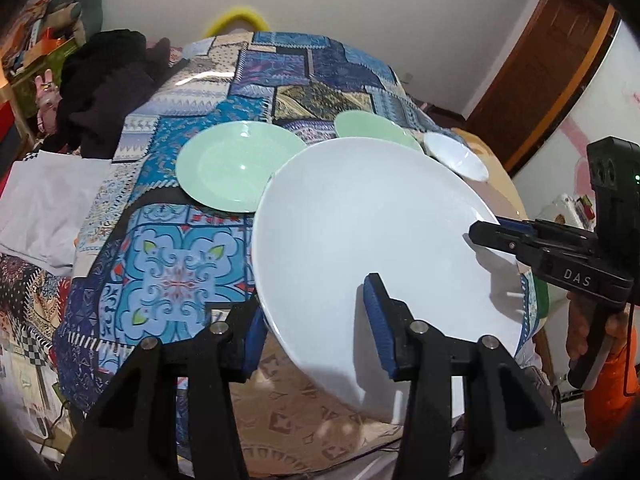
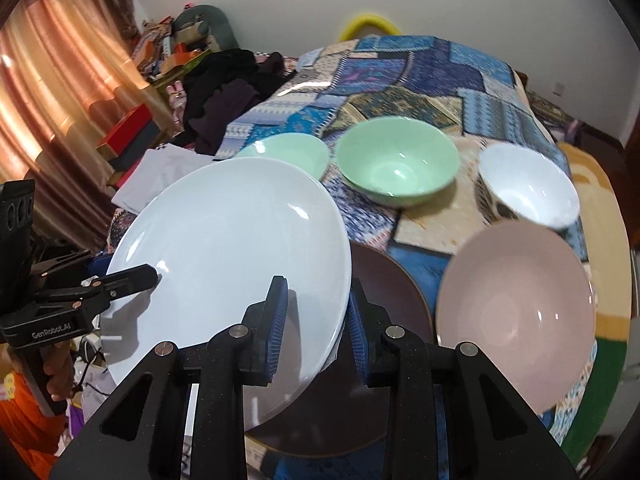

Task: Organize plates and bowls
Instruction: 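Lift the white plate with both tools and carry it over the dark brown plate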

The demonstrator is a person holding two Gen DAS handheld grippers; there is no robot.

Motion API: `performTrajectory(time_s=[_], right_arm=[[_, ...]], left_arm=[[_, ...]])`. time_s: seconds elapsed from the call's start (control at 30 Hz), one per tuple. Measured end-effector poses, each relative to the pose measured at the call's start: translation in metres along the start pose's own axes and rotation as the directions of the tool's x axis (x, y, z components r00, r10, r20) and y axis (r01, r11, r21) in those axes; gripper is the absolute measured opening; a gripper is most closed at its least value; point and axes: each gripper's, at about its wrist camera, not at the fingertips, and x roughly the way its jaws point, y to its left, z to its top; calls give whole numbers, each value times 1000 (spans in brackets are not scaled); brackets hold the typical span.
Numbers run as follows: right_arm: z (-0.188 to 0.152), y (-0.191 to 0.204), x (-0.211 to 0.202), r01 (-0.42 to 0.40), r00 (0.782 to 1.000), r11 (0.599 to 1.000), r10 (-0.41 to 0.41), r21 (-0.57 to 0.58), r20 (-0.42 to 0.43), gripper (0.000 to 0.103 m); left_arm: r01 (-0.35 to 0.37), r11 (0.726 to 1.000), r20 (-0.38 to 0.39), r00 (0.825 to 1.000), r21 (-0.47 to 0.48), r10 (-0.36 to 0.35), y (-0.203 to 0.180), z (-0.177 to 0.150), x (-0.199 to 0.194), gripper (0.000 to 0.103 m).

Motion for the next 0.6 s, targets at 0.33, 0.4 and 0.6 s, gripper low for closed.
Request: performTrajectory(time_s=[0.33,0.4,0.6], right_arm=[[-26,-26,8,0,999,997,3,75,-38,27],[-31,-32,11,-3,999,996,8,91,-50,27],[-41,-40,17,4,997,994,5,108,-82,27]], left_arm=[[-6,999,-81,997,34,9,-16,-6,30,44],[-7,999,-99,995,38,10,-17,-7,37,44],[-14,999,-138,990,43,20,-23,-10,54,44]])
